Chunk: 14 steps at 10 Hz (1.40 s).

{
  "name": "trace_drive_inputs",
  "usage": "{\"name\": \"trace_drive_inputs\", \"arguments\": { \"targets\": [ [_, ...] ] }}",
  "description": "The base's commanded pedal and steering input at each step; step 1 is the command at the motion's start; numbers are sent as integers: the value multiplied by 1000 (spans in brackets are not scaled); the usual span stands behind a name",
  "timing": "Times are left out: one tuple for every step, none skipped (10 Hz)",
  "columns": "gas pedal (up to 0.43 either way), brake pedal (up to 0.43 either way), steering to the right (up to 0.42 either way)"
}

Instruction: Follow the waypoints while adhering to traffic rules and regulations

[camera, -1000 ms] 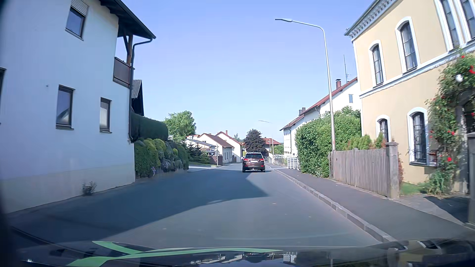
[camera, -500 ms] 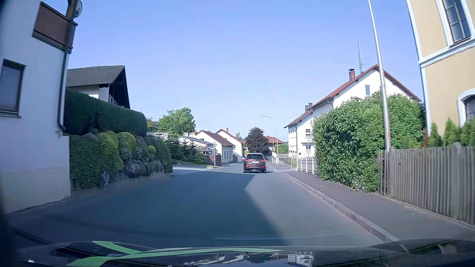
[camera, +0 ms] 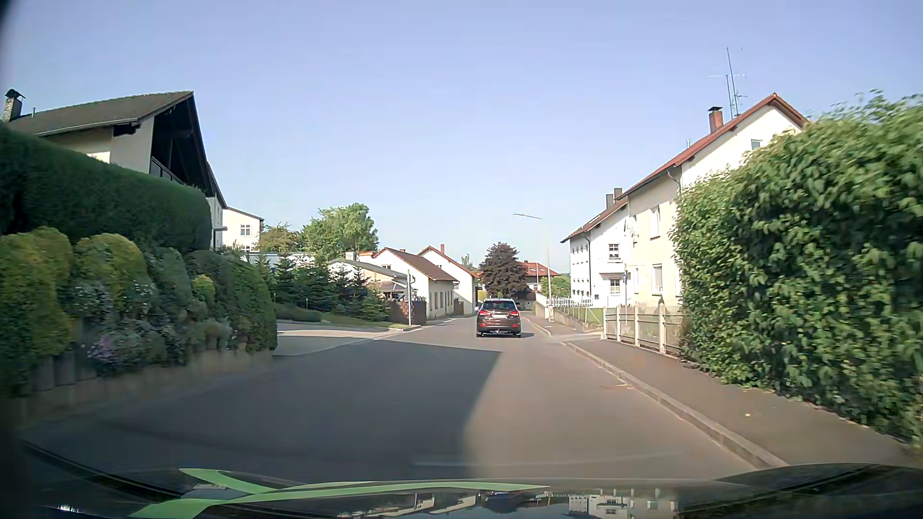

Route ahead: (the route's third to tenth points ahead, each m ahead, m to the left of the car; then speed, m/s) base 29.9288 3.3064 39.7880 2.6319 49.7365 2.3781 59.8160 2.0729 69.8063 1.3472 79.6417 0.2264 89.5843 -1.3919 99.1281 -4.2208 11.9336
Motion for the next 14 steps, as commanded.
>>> {"name": "trace_drive_inputs", "arguments": {
  "targets": [
    [59, 0, -5],
    [59, 0, -4],
    [59, 0, -4],
    [59, 0, -1],
    [67, 0, 2],
    [67, 0, 3],
    [47, 0, 3],
    [20, 0, 3],
    [20, 0, 3],
    [20, 0, 3],
    [28, 0, 1],
    [28, 0, 0],
    [28, 0, -4],
    [20, 0, -4]
  ]
}}
